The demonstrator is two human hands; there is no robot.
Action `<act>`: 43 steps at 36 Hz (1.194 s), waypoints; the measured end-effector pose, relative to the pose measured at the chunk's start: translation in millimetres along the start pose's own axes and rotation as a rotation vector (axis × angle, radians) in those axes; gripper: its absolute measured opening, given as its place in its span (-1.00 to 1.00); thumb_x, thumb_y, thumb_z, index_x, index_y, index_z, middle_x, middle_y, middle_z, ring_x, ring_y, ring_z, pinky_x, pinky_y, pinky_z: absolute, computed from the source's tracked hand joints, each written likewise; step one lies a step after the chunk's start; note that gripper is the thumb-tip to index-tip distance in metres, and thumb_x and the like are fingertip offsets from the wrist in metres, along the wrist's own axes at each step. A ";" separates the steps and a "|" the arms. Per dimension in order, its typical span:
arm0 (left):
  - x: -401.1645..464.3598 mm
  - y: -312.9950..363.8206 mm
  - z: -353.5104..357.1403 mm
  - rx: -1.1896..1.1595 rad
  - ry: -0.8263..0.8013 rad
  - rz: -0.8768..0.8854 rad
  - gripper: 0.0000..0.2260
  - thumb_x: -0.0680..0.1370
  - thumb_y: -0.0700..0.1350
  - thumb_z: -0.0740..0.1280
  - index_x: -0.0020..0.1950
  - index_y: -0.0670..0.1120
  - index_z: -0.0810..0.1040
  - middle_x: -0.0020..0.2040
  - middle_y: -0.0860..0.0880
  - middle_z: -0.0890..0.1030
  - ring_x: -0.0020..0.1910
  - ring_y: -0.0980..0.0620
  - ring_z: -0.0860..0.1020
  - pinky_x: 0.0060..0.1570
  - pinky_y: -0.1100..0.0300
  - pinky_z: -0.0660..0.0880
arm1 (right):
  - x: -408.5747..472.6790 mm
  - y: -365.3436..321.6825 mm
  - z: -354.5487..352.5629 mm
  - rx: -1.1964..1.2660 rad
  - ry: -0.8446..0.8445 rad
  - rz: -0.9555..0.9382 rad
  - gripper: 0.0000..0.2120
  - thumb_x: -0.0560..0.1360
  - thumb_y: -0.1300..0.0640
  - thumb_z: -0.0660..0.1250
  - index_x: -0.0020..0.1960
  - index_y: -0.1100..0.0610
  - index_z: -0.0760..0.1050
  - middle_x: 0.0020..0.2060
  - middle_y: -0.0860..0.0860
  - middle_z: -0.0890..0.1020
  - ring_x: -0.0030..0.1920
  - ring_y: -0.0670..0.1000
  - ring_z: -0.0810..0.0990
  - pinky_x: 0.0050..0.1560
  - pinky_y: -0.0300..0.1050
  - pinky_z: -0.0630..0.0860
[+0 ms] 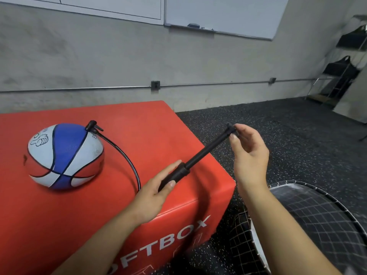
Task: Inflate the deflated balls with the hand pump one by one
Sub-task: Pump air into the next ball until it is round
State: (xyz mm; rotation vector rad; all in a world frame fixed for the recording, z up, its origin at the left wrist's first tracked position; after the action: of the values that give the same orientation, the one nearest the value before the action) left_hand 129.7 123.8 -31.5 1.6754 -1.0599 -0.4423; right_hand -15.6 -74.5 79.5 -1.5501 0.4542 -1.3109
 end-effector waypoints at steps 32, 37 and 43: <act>5.2 -15.0 -7.7 -0.128 0.110 -0.021 -0.53 0.62 0.15 0.28 0.50 0.49 0.31 0.42 0.29 0.53 0.27 0.10 0.57 0.47 -0.05 0.42 | -62.7 30.0 77.5 -0.170 -0.427 -0.032 -0.79 0.62 0.20 0.43 0.21 0.00 0.59 0.14 -0.07 0.68 0.21 -0.02 0.65 0.19 0.03 0.61; 2.9 -6.4 -3.6 -0.071 0.070 -0.012 -0.51 0.68 -0.01 0.25 0.51 0.48 0.30 0.49 0.29 0.47 0.50 0.08 0.45 0.57 -0.16 0.29 | -54.5 28.6 67.8 -0.131 -0.345 -0.020 -0.83 0.63 0.22 0.40 0.16 -0.01 0.59 0.11 -0.03 0.70 0.16 0.01 0.68 0.23 0.05 0.59; -2.0 0.3 -2.4 -0.032 0.031 -0.015 -0.51 0.74 -0.17 0.24 0.57 0.31 0.30 0.35 0.27 0.37 0.39 0.19 0.25 0.48 -0.18 0.32 | -18.6 2.2 35.3 -0.027 -0.112 -0.044 -0.78 0.65 0.31 0.34 0.19 0.04 0.59 0.05 -0.09 0.71 0.09 -0.08 0.67 0.21 0.01 0.59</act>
State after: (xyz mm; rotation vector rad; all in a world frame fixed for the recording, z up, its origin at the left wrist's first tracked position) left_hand 130.2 126.8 -30.7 1.6582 -1.0128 -0.4391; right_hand 10.1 -44.9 71.7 -1.6549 0.3697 -1.2482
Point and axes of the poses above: each hand's wrist, its own x-axis towards the middle knuckle, its own z-axis out of the palm, y = z × x, the point moved 7 cm from there along x, towards the middle knuckle
